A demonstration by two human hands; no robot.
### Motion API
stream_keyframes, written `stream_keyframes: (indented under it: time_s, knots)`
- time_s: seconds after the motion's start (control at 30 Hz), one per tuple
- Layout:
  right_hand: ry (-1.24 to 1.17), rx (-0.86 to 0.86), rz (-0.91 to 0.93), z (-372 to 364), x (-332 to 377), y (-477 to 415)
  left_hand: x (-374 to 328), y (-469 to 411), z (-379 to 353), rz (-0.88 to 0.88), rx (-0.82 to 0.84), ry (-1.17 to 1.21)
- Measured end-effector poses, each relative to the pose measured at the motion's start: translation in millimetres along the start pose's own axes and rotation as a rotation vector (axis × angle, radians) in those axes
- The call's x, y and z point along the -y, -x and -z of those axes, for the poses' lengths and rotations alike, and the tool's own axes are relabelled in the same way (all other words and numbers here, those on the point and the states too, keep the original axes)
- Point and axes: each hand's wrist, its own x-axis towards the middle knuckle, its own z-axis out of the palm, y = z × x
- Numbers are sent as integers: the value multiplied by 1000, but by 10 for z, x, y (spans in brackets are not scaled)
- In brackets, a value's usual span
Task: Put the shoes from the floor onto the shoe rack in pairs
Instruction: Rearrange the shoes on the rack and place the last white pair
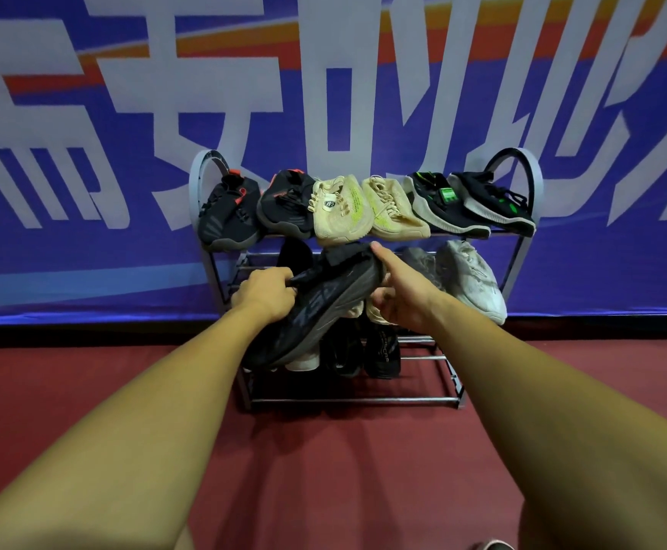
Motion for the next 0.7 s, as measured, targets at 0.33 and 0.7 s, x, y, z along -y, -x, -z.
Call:
stream_keyframes:
  time_s: [0.33, 0.7]
  knots:
    - [342, 154, -300, -118, -119, -38, -22, -51, -12, 119, 90, 326]
    - [512, 109, -77, -402, -158, -57, 63, -116, -1, 194, 47, 638]
